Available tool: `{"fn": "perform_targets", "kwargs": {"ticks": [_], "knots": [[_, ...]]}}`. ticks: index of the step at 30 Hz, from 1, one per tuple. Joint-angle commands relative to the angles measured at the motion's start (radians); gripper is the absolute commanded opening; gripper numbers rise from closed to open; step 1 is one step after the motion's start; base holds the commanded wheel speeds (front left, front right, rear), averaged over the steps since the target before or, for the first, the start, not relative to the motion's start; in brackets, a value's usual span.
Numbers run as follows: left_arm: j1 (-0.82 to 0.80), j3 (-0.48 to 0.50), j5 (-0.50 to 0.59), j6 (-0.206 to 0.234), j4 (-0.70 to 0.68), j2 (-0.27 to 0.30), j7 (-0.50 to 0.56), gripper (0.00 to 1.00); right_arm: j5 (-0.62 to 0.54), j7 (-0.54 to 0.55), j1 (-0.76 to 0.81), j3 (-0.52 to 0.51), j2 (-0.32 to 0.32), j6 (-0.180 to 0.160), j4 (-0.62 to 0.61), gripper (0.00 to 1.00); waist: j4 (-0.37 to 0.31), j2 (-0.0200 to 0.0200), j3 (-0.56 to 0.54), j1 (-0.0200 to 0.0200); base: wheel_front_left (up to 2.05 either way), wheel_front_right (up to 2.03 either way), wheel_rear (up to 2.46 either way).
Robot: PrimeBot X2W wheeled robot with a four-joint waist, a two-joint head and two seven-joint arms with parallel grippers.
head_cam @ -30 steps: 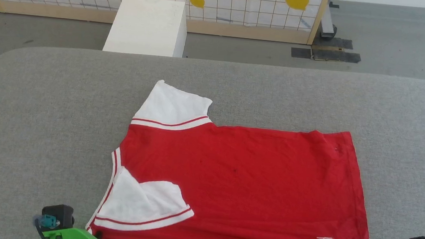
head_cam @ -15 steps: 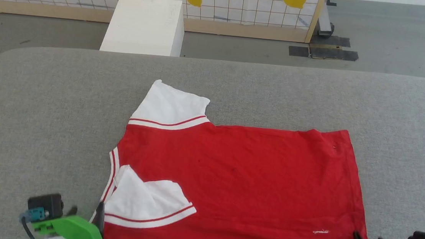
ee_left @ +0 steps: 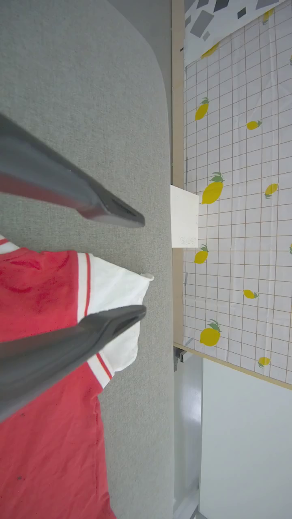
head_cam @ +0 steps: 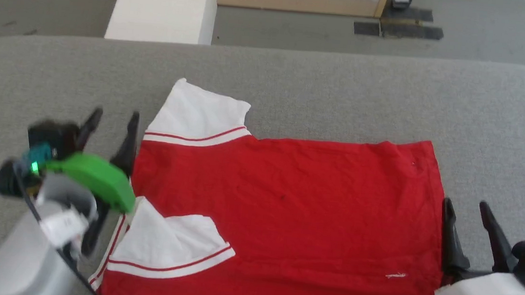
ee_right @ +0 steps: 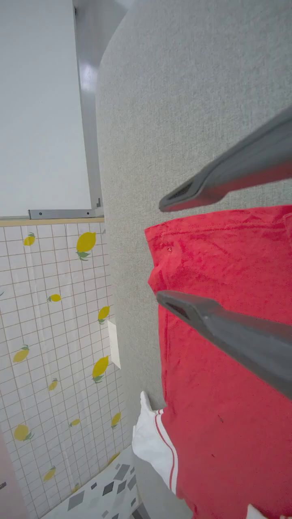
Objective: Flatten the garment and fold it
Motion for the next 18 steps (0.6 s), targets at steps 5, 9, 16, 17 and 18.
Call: {"fn": "perform_targets", "kwargs": {"ticks": [5, 9, 16, 17, 18], "knots": [[-0.234, -0.016, -0.020, -0.090, 0.132, 0.037, 0.105, 1.00, -0.029, -0.056, -0.083, 0.047, 0.000, -0.002, -0.014, 1.00, -0.070, 0.0000, 0.130, 0.0000, 0.00, 0.00, 0.00], [-0.386, -0.026, -0.042, -0.128, 0.226, 0.059, 0.239, 1.00, -0.029, -0.068, -0.129, 0.072, 0.000, -0.002, -0.017, 1.00, -0.105, 0.0000, 0.188, 0.0000, 0.00, 0.00, 0.00], [-0.560, -0.042, -0.056, -0.097, 0.340, 0.096, 0.505, 1.00, -0.005, -0.079, -0.176, 0.107, 0.000, -0.002, -0.014, 1.00, -0.160, 0.0000, 0.255, 0.0000, 0.00, 0.00, 0.00], [-0.581, -0.042, -0.064, -0.078, 0.355, 0.102, 0.570, 1.00, -0.001, -0.082, -0.185, 0.119, 0.000, -0.002, -0.011, 1.00, -0.173, 0.0000, 0.267, 0.0000, 0.00, 0.00, 0.00], [-0.587, -0.044, -0.067, -0.074, 0.360, 0.105, 0.597, 1.00, 0.002, -0.085, -0.188, 0.123, 0.000, -0.002, -0.009, 1.00, -0.179, 0.0000, 0.271, 0.0000, 0.00, 0.00, 0.00]]}}
